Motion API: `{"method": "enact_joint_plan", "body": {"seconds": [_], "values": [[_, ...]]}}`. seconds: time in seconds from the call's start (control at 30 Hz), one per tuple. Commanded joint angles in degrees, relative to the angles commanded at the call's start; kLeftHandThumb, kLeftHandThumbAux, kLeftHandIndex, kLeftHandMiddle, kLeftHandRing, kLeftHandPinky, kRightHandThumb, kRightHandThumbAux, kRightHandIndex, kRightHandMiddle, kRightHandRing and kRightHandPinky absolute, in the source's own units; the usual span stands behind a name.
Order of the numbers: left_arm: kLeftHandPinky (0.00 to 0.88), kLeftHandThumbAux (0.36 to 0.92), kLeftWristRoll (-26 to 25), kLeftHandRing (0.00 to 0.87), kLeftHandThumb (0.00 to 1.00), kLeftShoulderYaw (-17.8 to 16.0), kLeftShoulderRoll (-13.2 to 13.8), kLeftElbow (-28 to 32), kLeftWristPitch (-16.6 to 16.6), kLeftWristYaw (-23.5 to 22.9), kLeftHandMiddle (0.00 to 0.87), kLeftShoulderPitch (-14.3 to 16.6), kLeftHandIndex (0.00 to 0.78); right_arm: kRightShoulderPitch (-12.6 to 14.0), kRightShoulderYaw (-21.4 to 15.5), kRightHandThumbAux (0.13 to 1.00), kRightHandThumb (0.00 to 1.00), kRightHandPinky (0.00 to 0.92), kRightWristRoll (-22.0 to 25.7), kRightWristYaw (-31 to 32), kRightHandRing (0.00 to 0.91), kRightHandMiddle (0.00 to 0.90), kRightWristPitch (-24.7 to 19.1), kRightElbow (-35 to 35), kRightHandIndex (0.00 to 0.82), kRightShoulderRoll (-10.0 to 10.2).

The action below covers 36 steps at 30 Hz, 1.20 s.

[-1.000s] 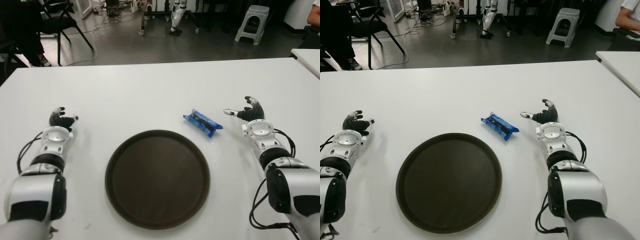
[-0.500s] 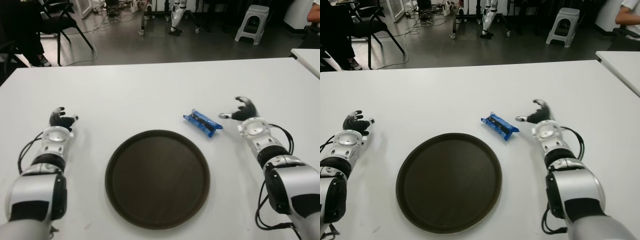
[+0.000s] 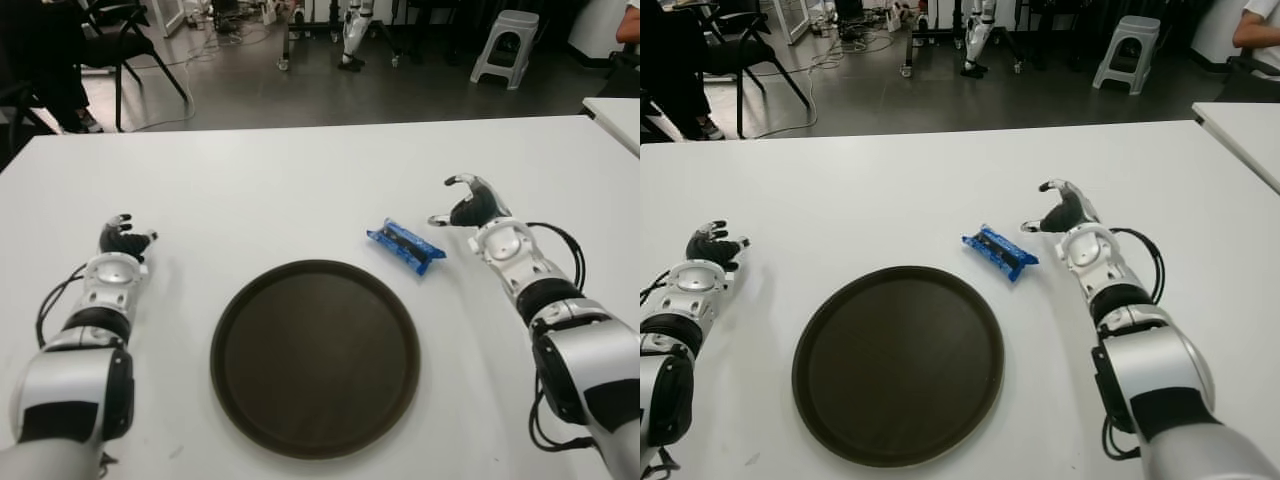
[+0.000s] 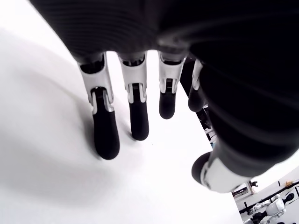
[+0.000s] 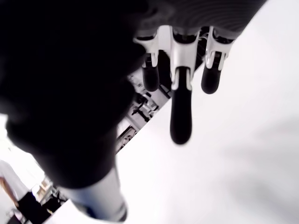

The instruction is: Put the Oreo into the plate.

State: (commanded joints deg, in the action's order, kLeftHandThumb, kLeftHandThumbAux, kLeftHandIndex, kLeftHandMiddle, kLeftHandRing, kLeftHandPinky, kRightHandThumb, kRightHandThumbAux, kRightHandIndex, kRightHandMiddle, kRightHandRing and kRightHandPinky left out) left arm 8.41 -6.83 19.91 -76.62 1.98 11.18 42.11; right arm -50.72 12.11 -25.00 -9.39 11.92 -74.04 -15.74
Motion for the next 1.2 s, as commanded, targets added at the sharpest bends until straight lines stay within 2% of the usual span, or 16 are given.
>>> {"method": "enact_joint_plan", "body": {"seconds": [0.27, 0.6, 0.63, 0.67, 0.7, 0.8, 0.9, 1.2], "values": [[0.171, 0.752, 0.3, 0.170, 0.290, 0.3, 0.2, -0.1, -0.1, 0.1, 0.145, -0.1, 0.119, 0.4, 0.6, 0.959, 0.029, 0.728, 0.0, -0.6, 0.761, 0.753, -0.4, 0.3, 0.595, 0.4], [0.162, 0.751, 0.0, 0.167, 0.317, -0.1, 0.3, -0.1, 0.2, -0.2, 0.148, -0.3, 0.118, 0.6, 0.9, 0.961, 0.035, 0.729, 0.1, -0.7, 0.759, 0.752, -1.1, 0.3, 0.574, 0.6], [0.163, 0.749, -0.2, 0.167, 0.314, -0.2, 0.3, -0.1, 0.3, -0.3, 0.147, -0.4, 0.116, 0.5, 1.1, 0.917, 0.164, 0.727, -0.1, -0.8, 0.757, 0.749, -1.2, 0.4, 0.544, 0.5], [0.168, 0.746, -0.3, 0.167, 0.311, -0.4, 0.2, -0.1, 0.3, -0.3, 0.148, -0.4, 0.121, 0.5, 1.2, 0.854, 0.351, 0.723, -0.2, -0.9, 0.753, 0.745, -1.3, 0.4, 0.502, 0.5], [0.171, 0.743, -0.4, 0.168, 0.310, -0.5, 0.2, -0.1, 0.4, -0.3, 0.149, -0.4, 0.125, 0.4, 1.3, 0.814, 0.471, 0.721, -0.3, -0.9, 0.750, 0.742, -1.4, 0.5, 0.475, 0.5], [0.179, 0.737, -0.5, 0.171, 0.297, -0.6, 0.2, -0.1, 0.5, -0.3, 0.150, -0.5, 0.120, 0.1, 1.5, 0.765, 0.614, 0.717, -0.4, -0.8, 0.748, 0.739, -1.7, 0.9, 0.443, 0.4], [0.181, 0.737, -0.3, 0.173, 0.292, -0.6, 0.1, -0.1, 0.5, -0.1, 0.151, -0.4, 0.122, -0.1, 1.7, 0.749, 0.661, 0.719, -0.5, -0.8, 0.749, 0.740, -1.7, 1.2, 0.432, 0.3], [0.164, 0.752, 0.1, 0.168, 0.318, -0.3, 0.0, -0.2, 0.2, 0.2, 0.149, -0.2, 0.136, -0.9, 2.9, 0.741, 0.683, 0.720, -1.6, 1.1, 0.746, 0.739, -3.4, 6.0, 0.428, 0.3]]}}
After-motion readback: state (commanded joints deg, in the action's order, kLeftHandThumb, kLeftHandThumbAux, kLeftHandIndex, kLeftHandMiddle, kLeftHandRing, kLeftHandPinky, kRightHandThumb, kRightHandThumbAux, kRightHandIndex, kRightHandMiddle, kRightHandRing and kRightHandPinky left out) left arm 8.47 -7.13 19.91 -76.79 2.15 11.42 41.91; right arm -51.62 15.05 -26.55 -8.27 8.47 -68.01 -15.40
